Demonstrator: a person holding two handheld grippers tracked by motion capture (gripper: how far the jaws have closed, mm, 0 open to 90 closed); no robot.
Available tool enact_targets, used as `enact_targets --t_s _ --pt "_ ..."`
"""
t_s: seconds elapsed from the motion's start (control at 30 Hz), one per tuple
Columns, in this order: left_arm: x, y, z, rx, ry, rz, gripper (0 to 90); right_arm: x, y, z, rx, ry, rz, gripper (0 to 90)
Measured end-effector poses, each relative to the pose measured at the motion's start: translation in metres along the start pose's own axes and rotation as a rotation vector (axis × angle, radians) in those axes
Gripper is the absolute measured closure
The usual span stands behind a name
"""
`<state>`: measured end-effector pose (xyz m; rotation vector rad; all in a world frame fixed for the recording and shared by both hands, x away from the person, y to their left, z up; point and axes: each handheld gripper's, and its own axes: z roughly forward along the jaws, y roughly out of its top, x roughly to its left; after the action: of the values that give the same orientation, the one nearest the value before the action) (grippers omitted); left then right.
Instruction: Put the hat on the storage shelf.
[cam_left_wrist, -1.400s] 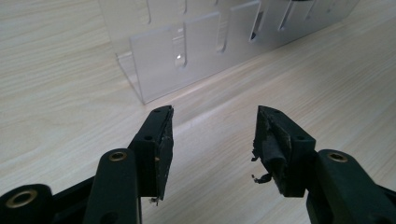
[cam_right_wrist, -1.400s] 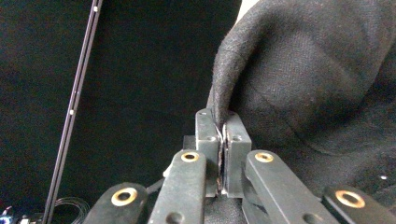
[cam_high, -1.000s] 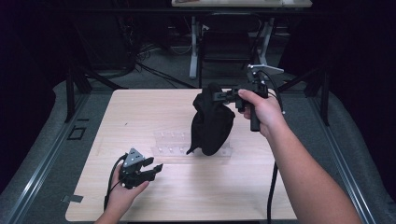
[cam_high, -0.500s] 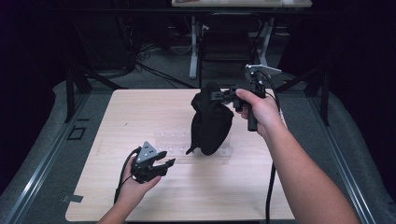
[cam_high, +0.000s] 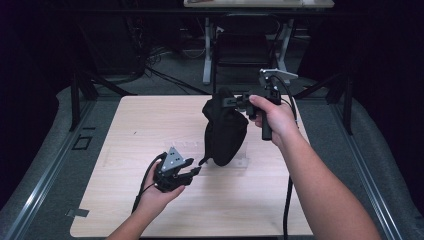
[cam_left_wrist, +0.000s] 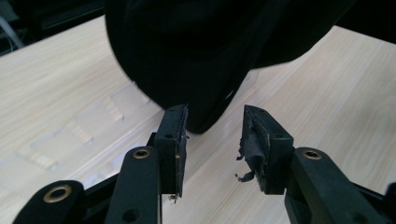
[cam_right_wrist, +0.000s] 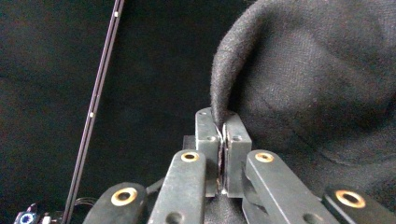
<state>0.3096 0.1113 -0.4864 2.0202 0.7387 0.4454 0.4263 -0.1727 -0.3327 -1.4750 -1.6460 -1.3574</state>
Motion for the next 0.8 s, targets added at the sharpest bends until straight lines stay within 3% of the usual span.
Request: enact_targets --t_s 0.17,0.37,0.47,0.6,0.8 --pt "-0.006 0.010 0.006 -0.008 -0.007 0.014 64.1 0.001 0.000 0.003 0.001 0.000 -0.004 88.2" --pt "-0.008 0.017 0.011 0.003 0.017 0.051 72.2 0.002 0.000 0.005 0.007 0.002 -0.004 88.2" --pt "-0.007 0.018 0.011 0.005 0.020 0.069 78.9 0.003 0.000 0.005 0.007 0.003 -0.006 88.2" --pt "-0.010 0.015 0.011 0.001 0.042 0.127 82.0 0.004 -0.001 0.006 0.009 -0.003 -0.012 88.0" --pt "-0.009 0.014 0.010 -0.001 0.055 0.134 83.7 0.006 -0.002 0.007 0.001 -0.003 -0.024 85.9"
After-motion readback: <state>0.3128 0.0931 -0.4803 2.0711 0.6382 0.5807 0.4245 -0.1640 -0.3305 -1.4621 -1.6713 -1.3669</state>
